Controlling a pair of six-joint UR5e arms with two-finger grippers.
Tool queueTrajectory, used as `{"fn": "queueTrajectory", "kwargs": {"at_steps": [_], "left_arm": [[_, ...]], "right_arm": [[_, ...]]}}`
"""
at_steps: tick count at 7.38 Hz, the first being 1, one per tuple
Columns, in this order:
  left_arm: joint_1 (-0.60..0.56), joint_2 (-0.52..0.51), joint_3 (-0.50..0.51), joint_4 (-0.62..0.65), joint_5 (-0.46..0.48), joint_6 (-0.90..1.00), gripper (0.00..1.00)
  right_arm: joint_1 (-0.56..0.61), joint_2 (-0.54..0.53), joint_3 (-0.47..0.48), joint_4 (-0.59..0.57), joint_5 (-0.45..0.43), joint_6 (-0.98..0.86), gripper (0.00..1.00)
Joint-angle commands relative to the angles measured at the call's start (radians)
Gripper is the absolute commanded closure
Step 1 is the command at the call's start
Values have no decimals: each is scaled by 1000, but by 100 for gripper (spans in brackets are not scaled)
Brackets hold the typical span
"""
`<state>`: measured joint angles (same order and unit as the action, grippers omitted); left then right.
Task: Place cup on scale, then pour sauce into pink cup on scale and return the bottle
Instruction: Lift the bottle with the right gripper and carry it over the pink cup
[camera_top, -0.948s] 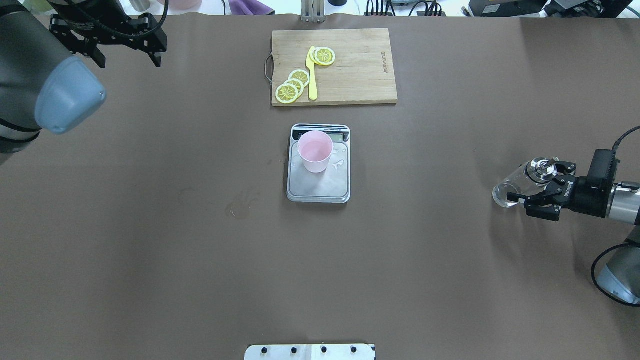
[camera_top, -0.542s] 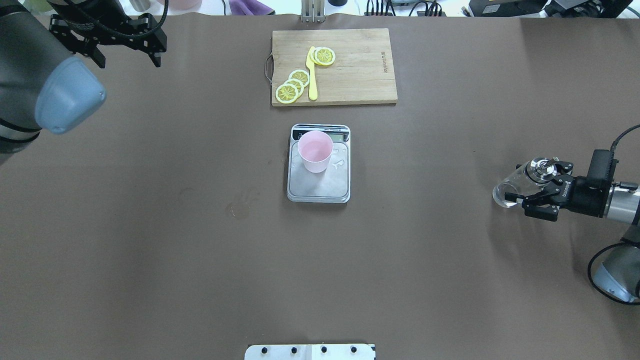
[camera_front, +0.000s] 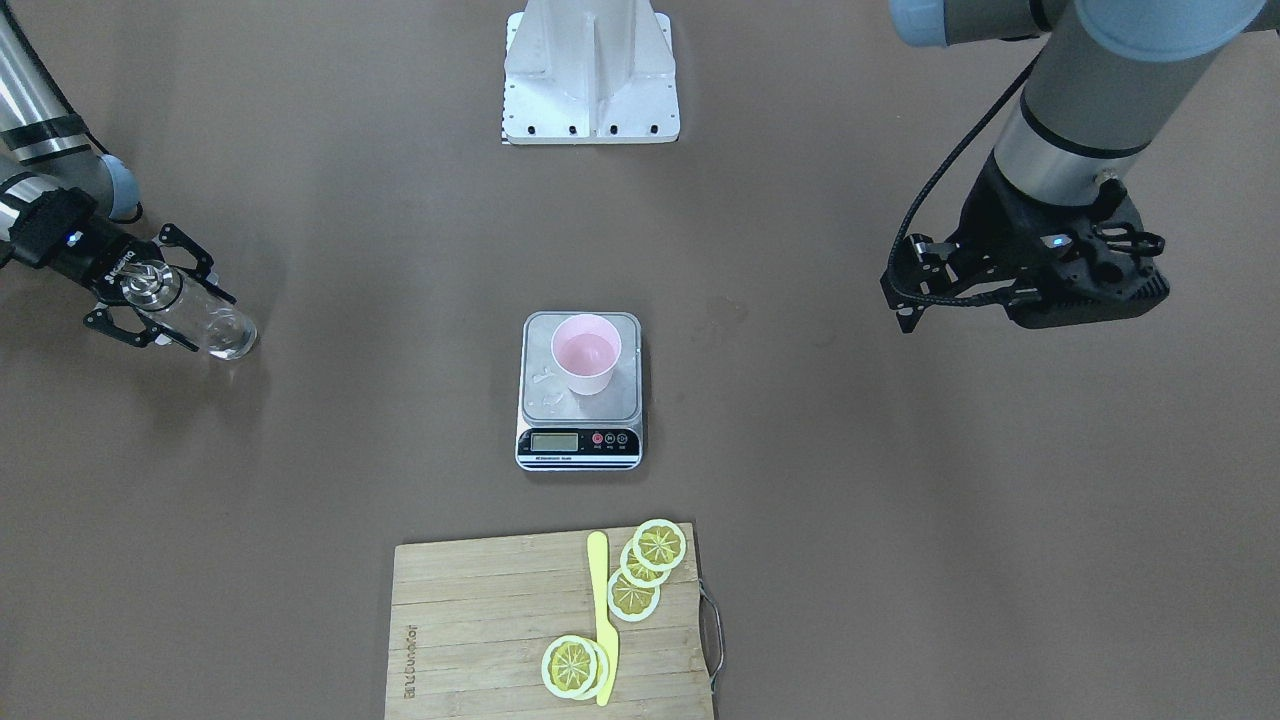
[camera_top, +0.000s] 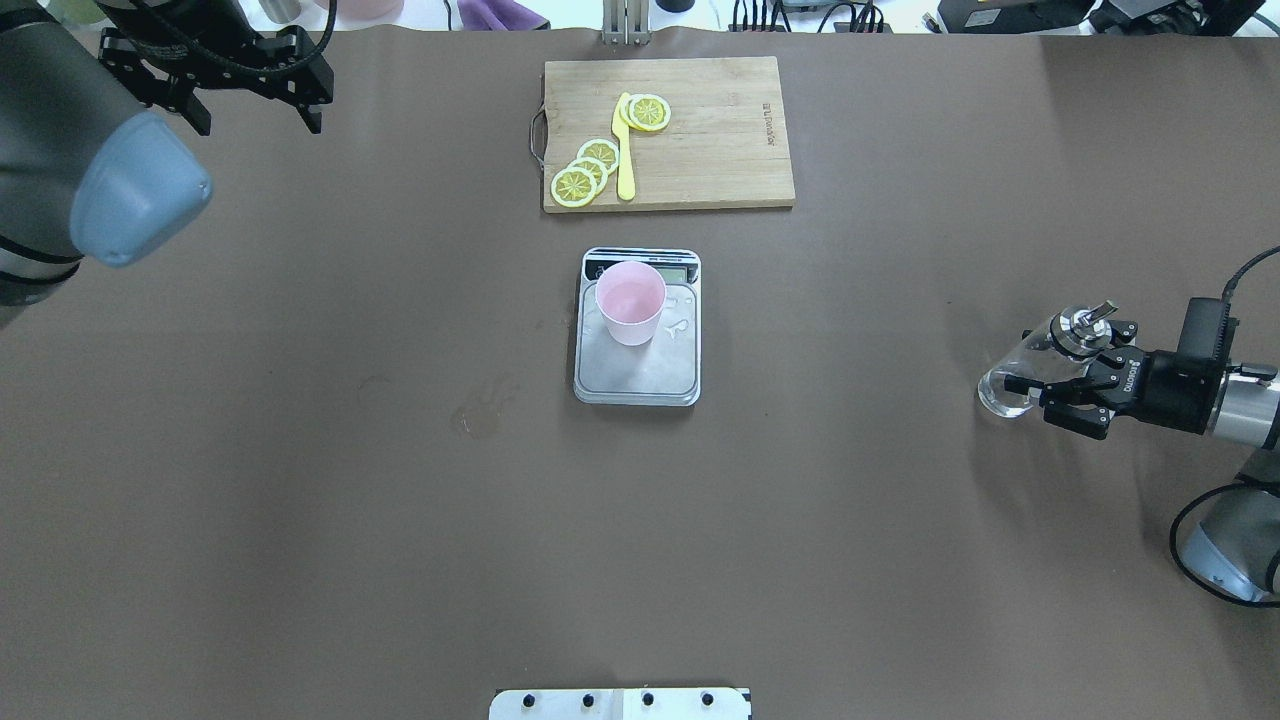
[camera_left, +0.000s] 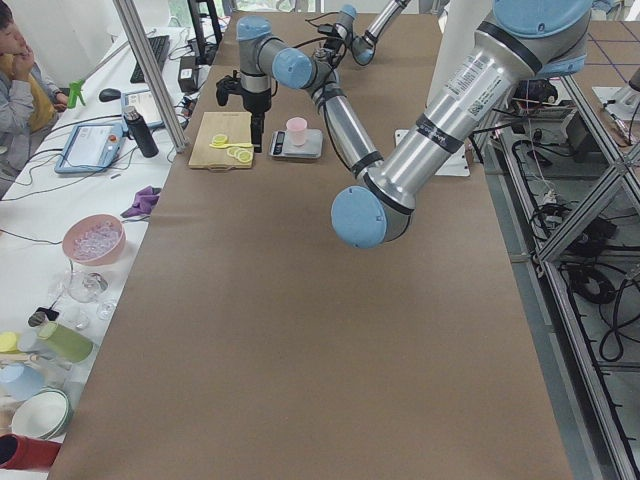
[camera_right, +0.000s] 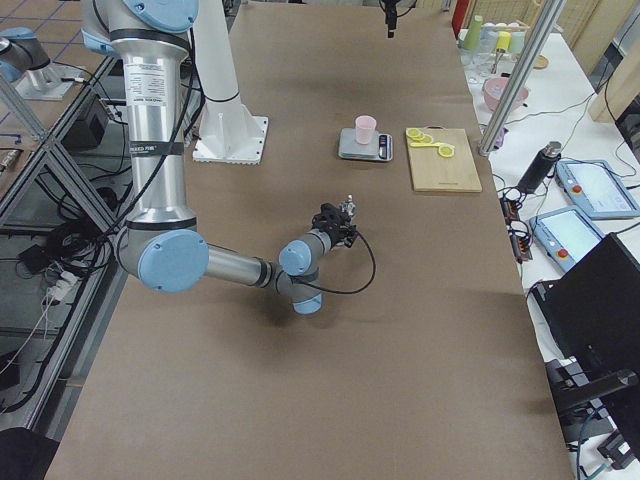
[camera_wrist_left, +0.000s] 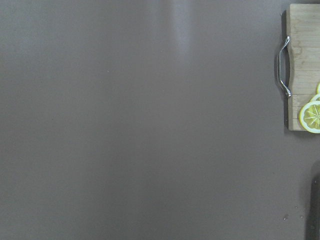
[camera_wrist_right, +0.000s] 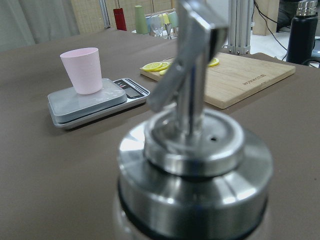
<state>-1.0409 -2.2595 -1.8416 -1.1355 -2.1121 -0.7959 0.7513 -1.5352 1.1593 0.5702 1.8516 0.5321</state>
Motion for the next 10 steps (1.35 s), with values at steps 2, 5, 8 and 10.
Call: {"fn": "queueTrajectory", "kwargs": {"at_steps": [2,5,8,10], "left_arm": [[-54,32,4,2,-3,134,2],[-123,116,45,-13,-12,354,2],[-206,136,132,-33,-25,507,2],[-289,184,294,-201,-194,610,2]], "right_arm": [[0,70,7,-41,-98,-9,100],[20,148,80,-302,-92,-113,100],[4,135,478,-897,-83,-119,100],[-56,142,632,-1226,-90,-167,100]]}}
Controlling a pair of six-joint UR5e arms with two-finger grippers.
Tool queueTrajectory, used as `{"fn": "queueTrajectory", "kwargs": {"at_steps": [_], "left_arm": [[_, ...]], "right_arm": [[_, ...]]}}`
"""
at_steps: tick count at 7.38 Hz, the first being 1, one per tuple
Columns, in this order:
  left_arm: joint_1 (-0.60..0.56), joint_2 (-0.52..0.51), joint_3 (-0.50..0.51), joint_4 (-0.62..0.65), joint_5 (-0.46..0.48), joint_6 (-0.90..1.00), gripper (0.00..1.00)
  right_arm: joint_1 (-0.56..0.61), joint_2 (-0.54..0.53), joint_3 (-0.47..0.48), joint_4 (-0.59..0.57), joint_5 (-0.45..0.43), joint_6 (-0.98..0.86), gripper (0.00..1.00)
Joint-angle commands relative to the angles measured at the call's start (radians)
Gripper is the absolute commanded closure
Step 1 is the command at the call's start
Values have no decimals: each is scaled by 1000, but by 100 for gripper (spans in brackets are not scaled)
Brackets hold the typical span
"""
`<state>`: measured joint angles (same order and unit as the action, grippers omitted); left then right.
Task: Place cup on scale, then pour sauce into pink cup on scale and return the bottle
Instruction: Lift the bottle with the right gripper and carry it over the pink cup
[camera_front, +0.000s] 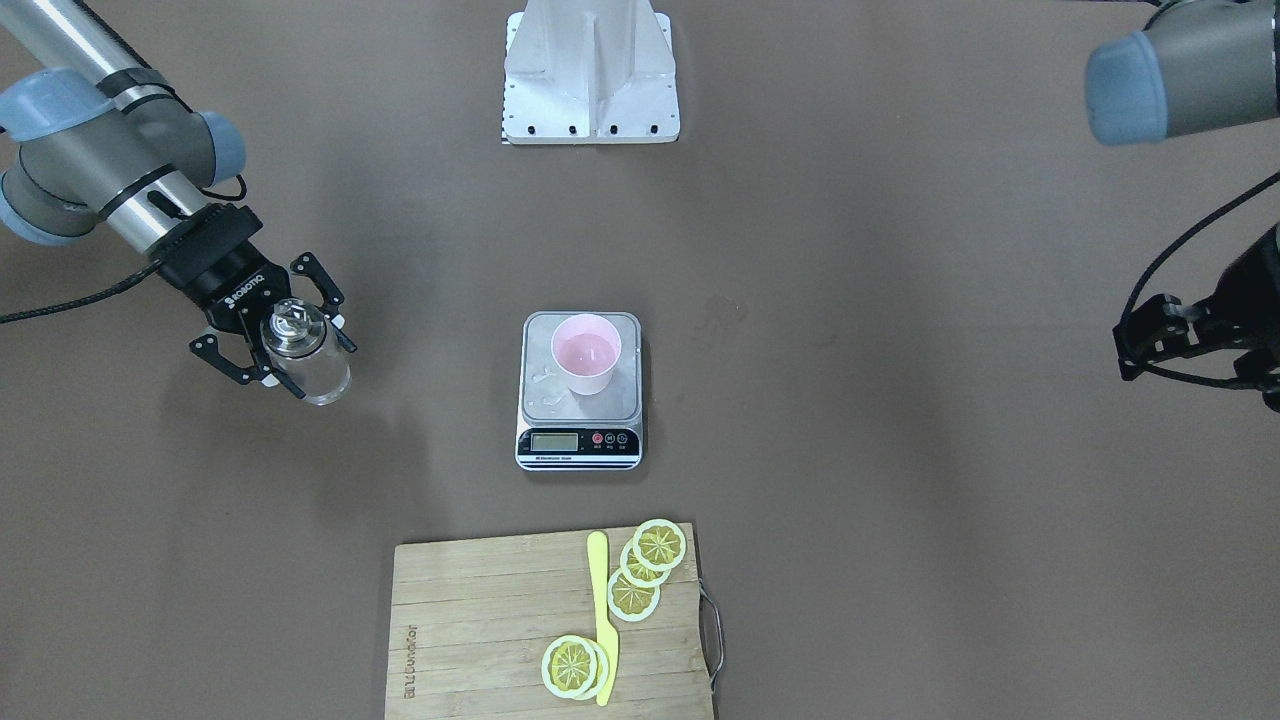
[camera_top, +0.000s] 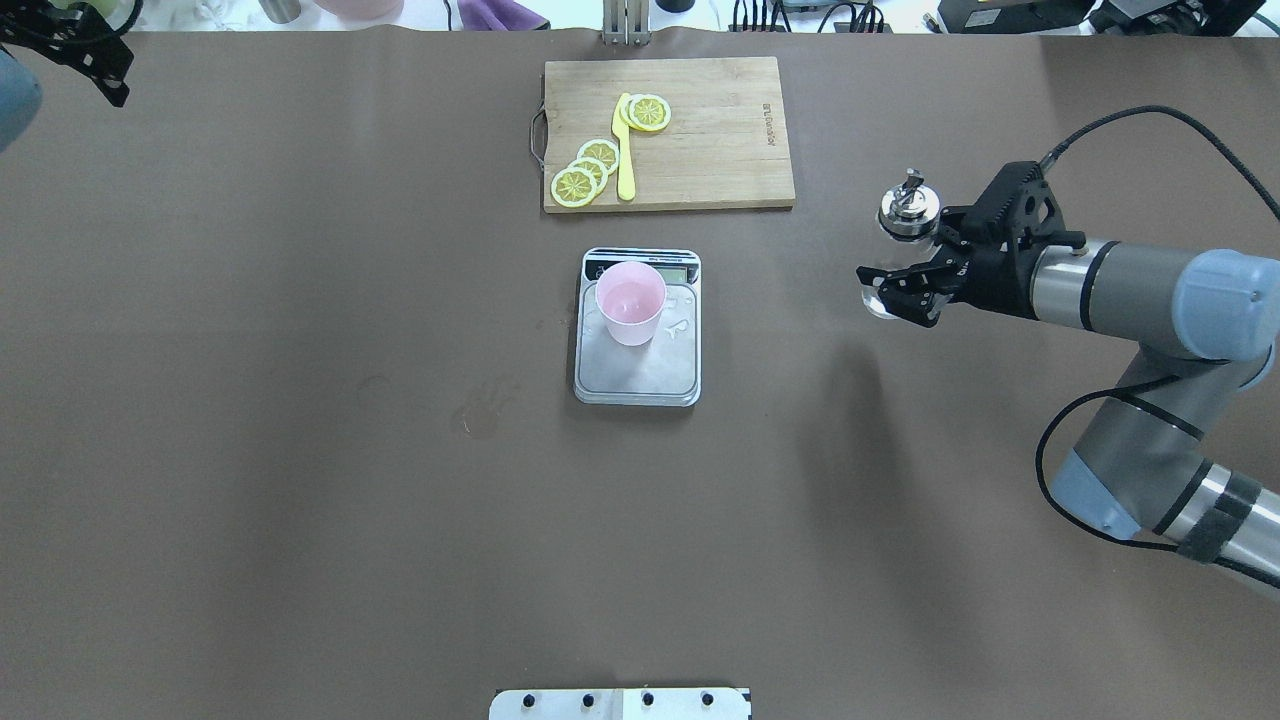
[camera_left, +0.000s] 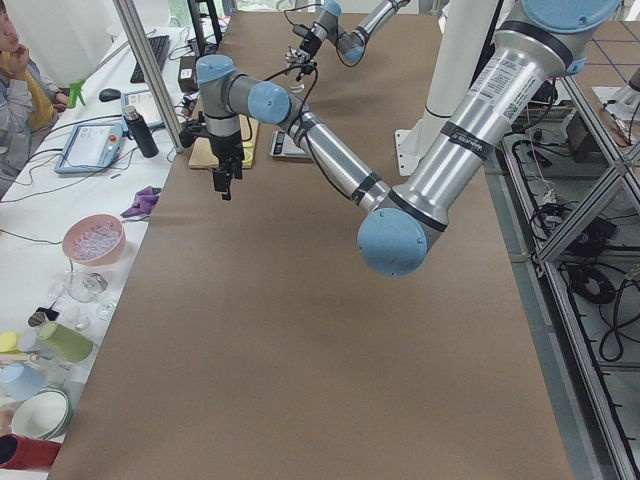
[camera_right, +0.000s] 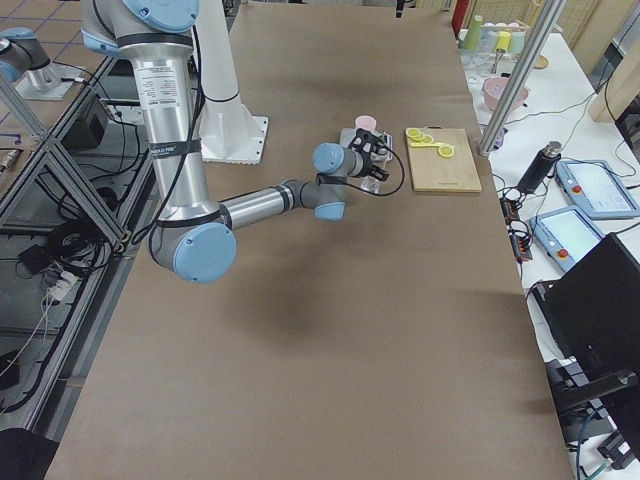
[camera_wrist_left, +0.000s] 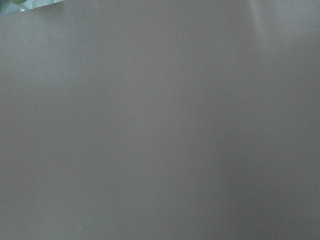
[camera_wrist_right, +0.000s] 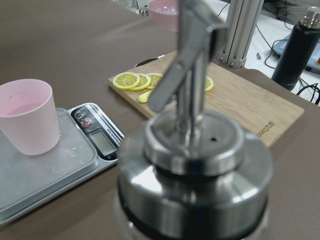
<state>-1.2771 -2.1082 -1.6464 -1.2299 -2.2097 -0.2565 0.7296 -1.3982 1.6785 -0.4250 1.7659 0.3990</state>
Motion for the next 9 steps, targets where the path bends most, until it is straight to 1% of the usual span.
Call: {"fn": "queueTrajectory", "kwargs": {"at_steps": [1,2,3,4,5,6,7,8,9], "left_arm": [[-83,53,150,-159,-125,107,2],[-108,62,193,-161,-146,179,2],[-120,70,213,-161,-151,212,2],[-120,80,214,-164,-151,215,2],[-120,80,212,-166,-151,215,2],[-120,83,212,-166,-151,215,2],[-120,83,211,-168,-151,215,2],[-120,99,211,-192,-150,215,2],[-120,117,209,-224,-151,215,2]], "right_arm": [[-59,5,218,-441,-13,-52,100],[-96,13,310,-665,-14,-83,100],[-114,42,357,-833,-14,-145,100],[-143,92,375,-1003,-16,-170,100],[-172,191,371,-1188,-28,-172,100],[-189,276,363,-1325,-29,-174,100],[-197,290,357,-1353,-29,-174,100],[-200,338,292,-1361,-25,-164,100],[-200,403,229,-1408,-23,-160,100]]}}
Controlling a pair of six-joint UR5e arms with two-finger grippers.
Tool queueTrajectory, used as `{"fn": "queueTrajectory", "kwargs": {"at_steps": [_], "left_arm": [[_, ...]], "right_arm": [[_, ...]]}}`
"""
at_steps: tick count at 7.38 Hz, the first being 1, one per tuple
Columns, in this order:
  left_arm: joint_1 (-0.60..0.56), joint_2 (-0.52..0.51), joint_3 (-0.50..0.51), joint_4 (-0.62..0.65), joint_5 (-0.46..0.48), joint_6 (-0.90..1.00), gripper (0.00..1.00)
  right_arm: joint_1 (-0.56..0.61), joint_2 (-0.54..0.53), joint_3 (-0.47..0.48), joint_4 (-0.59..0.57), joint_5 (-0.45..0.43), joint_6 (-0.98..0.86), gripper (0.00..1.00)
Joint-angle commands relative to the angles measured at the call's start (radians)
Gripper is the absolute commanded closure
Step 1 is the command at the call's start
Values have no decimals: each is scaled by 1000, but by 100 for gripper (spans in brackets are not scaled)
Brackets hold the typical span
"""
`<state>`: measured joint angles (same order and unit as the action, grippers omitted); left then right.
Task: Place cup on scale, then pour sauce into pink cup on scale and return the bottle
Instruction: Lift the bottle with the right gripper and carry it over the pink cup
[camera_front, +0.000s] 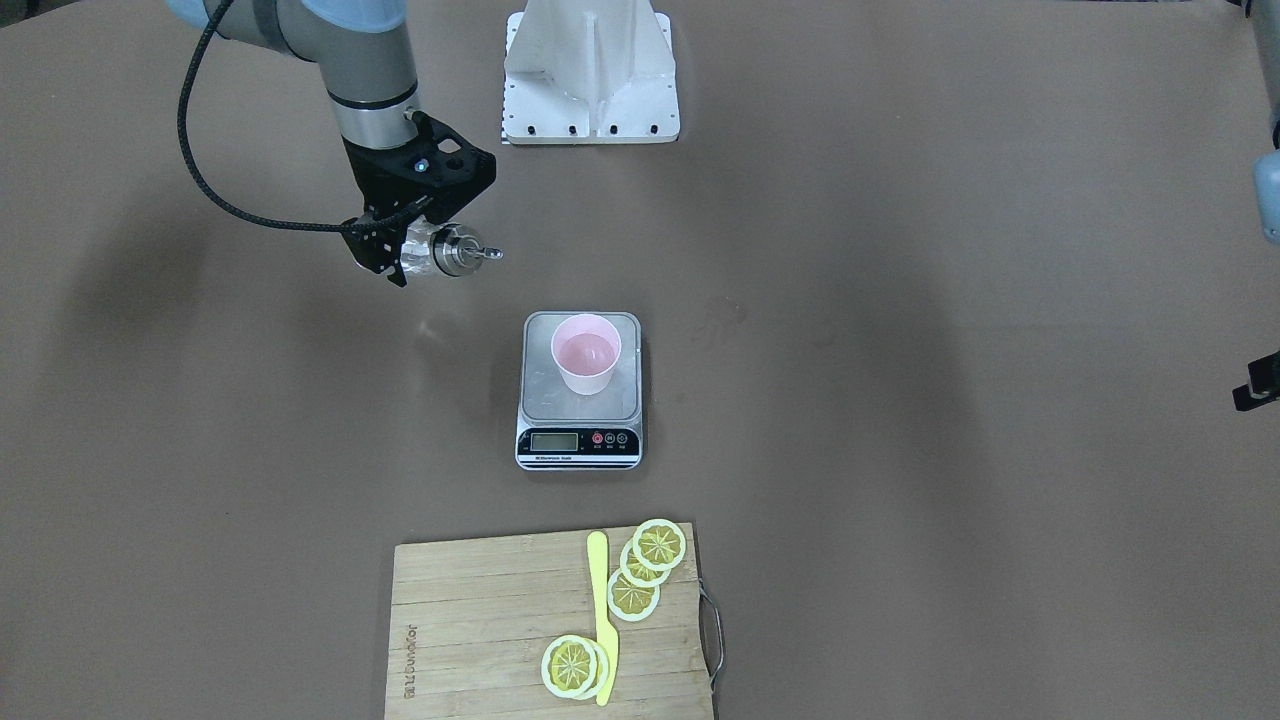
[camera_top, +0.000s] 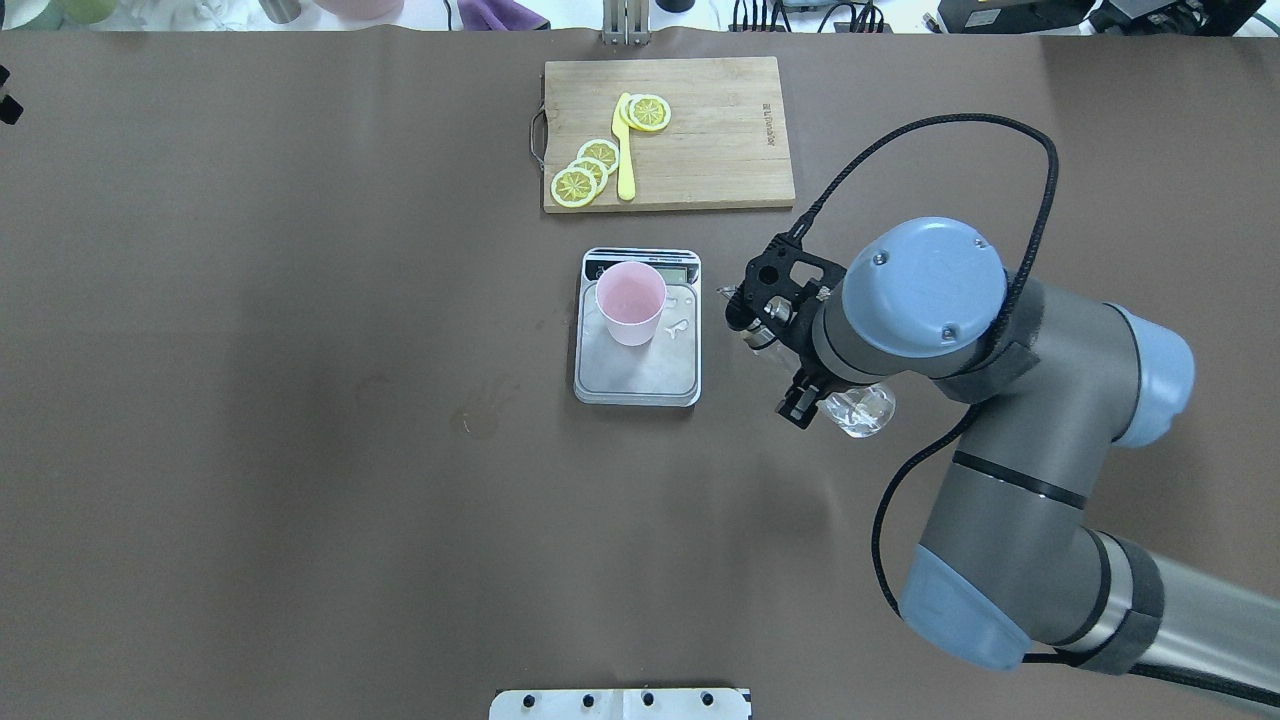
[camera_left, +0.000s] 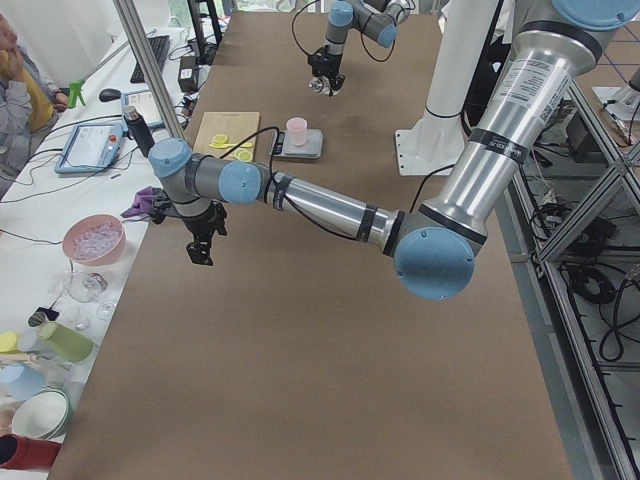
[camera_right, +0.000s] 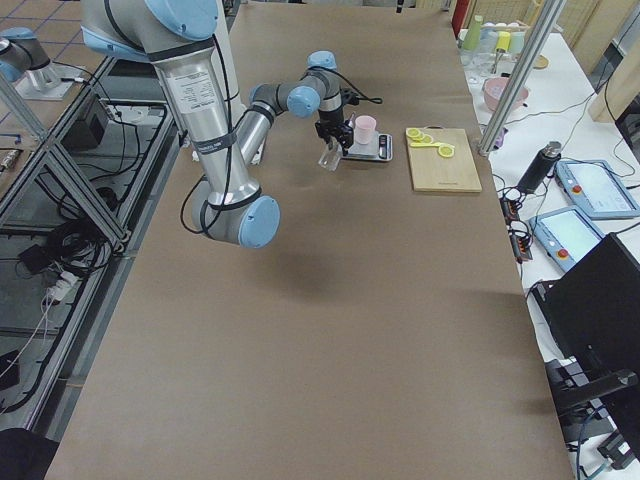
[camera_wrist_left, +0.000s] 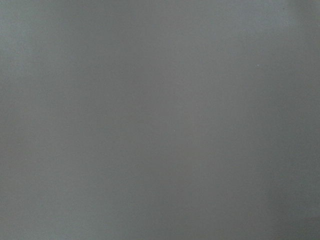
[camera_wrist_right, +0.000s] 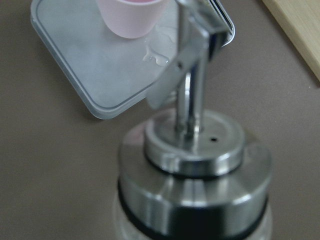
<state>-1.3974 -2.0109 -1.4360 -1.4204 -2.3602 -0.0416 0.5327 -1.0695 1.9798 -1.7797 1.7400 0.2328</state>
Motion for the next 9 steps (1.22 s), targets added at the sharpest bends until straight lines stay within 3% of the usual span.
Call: {"fn": "queueTrajectory", "kwargs": {"at_steps": [1,3,6,9], "left_arm": [[0,26,-1,-38,-1,0,2],[0,37,-4,-40,-1,0,2],[0,37,-9,-40,-1,0,2],[0,37,-9,-40,-1,0,2]], "right_arm": [[-3,115,-102,-96,3,6,100],[-2,155,-154,-102,3,10,100],[4,259,-235,-220,-7,10,100],[1,288,-239,-323,-123,7,100]]}}
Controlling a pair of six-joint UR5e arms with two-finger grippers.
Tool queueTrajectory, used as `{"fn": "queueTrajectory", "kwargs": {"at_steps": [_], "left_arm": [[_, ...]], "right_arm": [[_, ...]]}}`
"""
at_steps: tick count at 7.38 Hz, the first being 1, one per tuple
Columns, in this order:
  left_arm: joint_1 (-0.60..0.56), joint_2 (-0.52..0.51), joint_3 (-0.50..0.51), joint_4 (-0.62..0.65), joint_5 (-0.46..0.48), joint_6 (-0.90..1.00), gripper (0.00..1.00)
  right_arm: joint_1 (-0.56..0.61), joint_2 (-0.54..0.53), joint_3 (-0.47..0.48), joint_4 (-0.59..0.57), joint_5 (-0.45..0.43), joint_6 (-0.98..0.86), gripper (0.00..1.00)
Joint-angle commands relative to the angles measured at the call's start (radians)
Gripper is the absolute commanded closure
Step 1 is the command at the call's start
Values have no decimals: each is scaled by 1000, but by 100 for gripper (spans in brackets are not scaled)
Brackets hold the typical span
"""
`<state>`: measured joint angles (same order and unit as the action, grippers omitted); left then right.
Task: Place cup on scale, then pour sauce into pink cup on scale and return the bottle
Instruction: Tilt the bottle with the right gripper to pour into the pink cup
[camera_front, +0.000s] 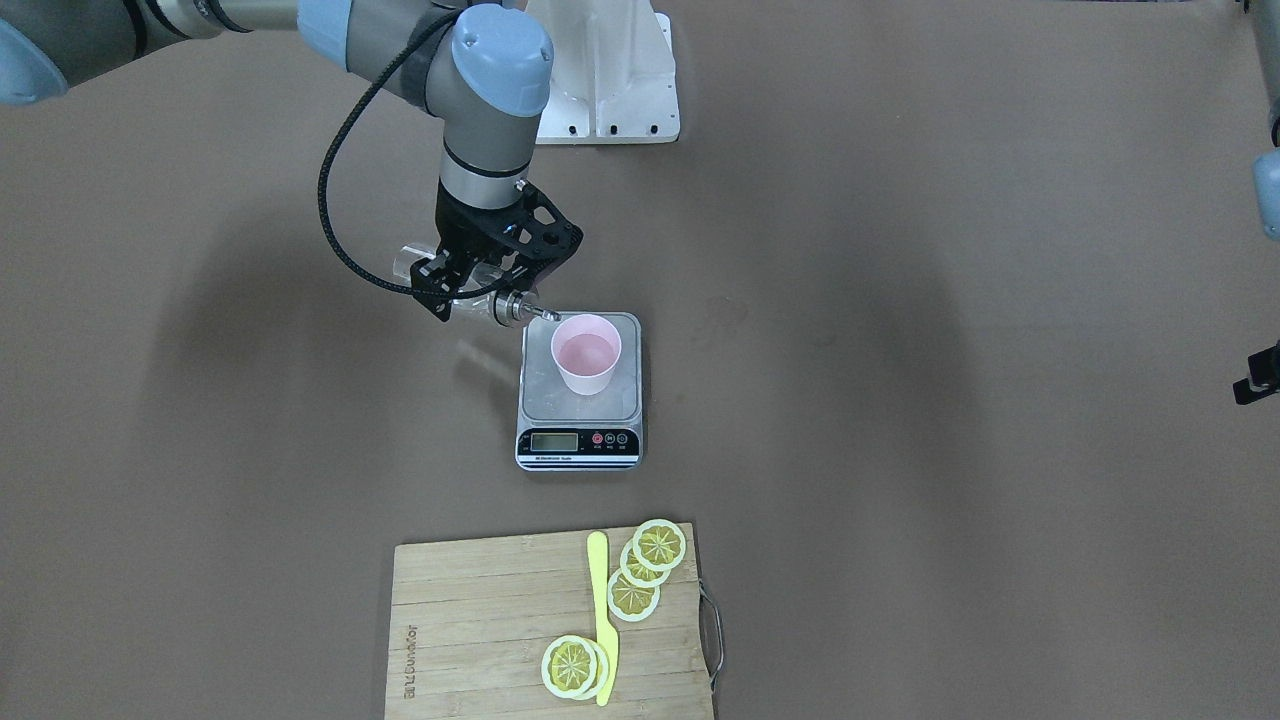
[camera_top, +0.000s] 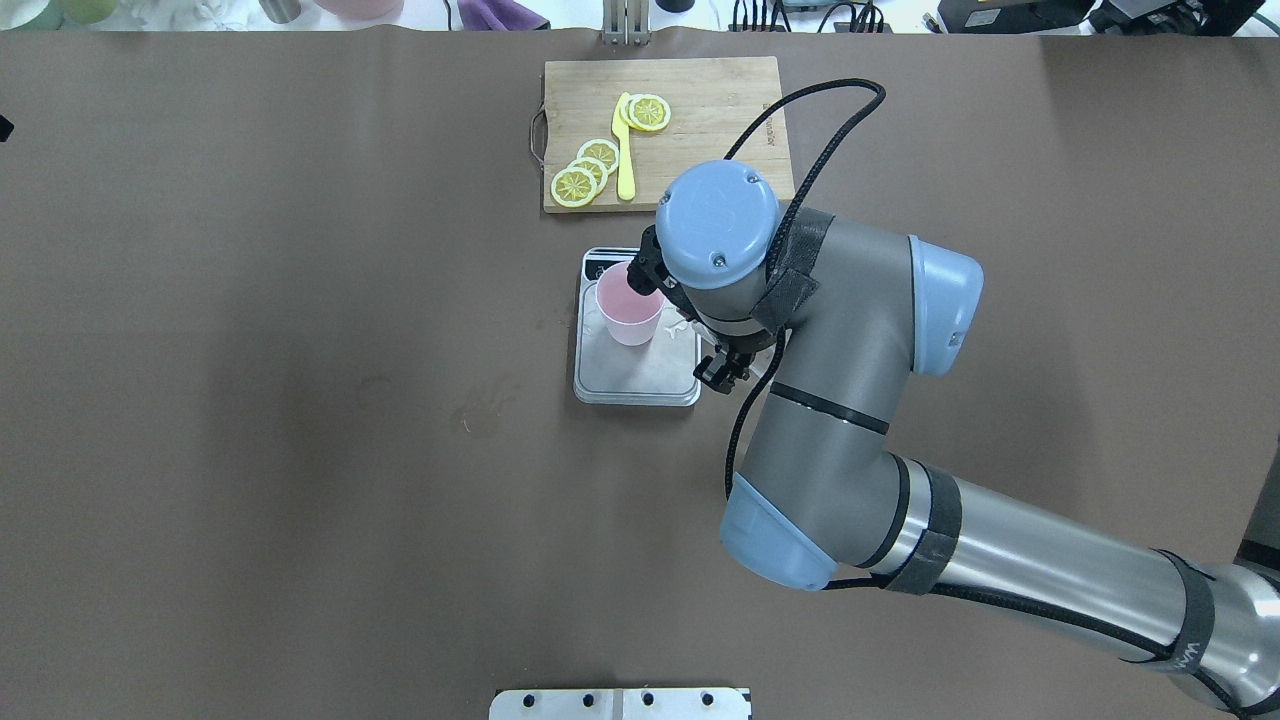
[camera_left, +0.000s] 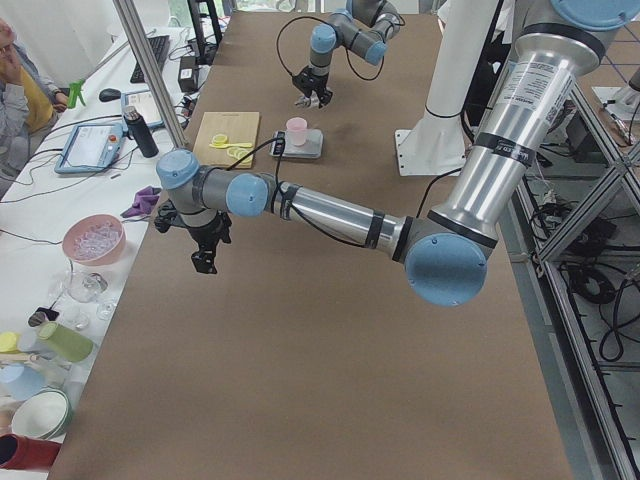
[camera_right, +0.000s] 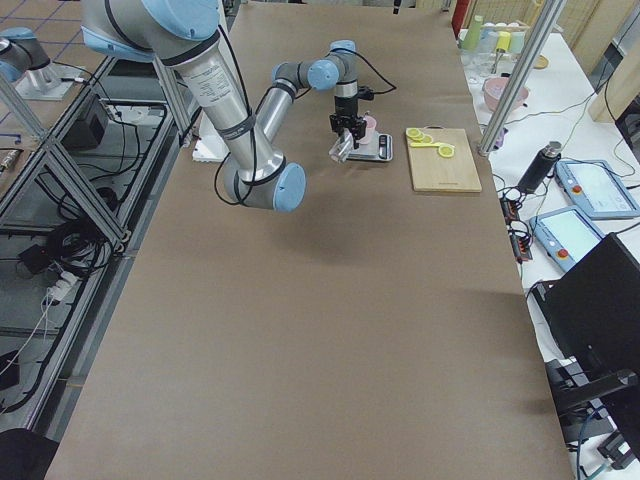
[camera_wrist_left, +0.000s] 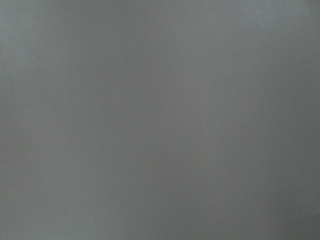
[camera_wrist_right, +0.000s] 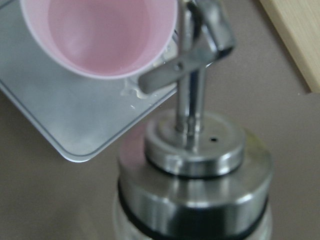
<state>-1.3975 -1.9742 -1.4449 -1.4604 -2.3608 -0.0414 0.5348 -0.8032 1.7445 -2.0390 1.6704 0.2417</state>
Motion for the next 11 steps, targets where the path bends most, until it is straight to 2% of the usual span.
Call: {"fn": "queueTrajectory", "kwargs": {"at_steps": [1,3,5,7,11], "left_arm": [[0,0,-2,2,0,0,2],[0,0,-5,2,0,0,2],[0,1,-6,2,0,0,2],[0,3,-6,2,0,0,2],[0,8,-6,0,0,-2,2]], "right_arm": [[-3,32,-10,-73,-58,-10,100],[-6,58,-48,-98,-73,-18,100],[-7,155,-149,-196,-109,-111,100],[-19,162,-193,-199,-122,-157,100],[-22,205,-214,-280,-135,-237,100]]}}
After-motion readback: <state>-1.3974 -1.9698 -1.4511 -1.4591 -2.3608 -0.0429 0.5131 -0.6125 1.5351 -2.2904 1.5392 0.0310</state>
